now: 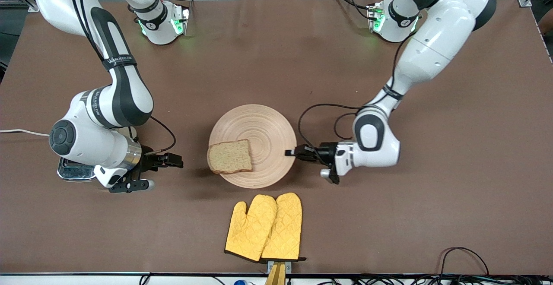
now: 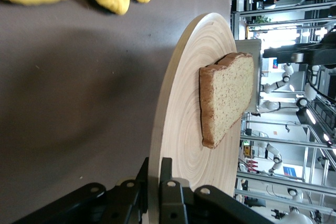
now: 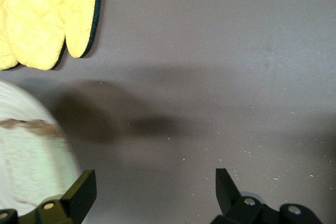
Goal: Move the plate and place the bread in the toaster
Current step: 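Grip the wooden plate rim and drag it toward the right gripper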
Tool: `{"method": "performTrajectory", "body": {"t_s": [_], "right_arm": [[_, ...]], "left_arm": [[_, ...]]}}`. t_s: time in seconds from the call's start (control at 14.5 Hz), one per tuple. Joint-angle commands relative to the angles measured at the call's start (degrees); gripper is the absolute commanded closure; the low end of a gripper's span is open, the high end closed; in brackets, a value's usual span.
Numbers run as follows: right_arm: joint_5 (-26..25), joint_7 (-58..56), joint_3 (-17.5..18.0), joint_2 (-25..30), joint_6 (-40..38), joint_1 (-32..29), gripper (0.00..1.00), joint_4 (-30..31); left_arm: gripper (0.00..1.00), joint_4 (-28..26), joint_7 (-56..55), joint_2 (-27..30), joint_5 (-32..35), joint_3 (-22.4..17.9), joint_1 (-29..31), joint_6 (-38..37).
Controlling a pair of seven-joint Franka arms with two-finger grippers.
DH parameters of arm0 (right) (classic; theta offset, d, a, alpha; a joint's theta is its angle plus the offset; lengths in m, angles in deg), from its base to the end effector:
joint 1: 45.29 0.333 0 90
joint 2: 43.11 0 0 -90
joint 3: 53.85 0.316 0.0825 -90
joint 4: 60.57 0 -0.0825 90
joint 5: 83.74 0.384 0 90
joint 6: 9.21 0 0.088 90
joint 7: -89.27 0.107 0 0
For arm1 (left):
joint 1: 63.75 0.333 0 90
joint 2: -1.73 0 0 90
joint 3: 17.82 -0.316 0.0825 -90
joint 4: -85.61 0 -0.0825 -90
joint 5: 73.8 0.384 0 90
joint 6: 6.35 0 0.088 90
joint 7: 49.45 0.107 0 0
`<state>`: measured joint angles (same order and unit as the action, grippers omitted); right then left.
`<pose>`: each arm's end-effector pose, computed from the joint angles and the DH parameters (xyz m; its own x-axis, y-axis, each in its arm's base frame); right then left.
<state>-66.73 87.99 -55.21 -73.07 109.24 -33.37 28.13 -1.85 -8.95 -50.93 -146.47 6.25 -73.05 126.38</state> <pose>0.6795 0.1446 0.3484 0.9975 0.0690 -0.0147 0.0633 -0.9673 -0.2458 0.6075 -0.3641 0.1557 0.9947 -0.1026 0.0066 -0.0457 -0.3834 0.9224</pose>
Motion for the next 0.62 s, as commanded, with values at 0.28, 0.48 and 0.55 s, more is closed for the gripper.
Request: {"method": "performTrajectory", "body": {"t_s": [0.28, 0.48, 0.55], "right_arm": [[3.4, -7.5, 1.5, -1.2, 2.2, -1.5, 0.00, 1.7], [5.2, -12.8, 1.5, -2.0, 6.6, -1.5, 0.00, 5.1], [5.4, -15.0, 1.5, -2.1, 7.8, -1.5, 0.00, 6.4]], "left_arm": [[0.99, 0.5, 2.3, -2.6, -8.4, 0.4, -7.4, 9.1], [0.69, 0.3, 3.7, -2.5, -8.2, 0.0, -7.1, 9.3], [0.41, 0.3, 3.0, -2.2, -8.2, -0.1, -6.6, 9.5]]}}
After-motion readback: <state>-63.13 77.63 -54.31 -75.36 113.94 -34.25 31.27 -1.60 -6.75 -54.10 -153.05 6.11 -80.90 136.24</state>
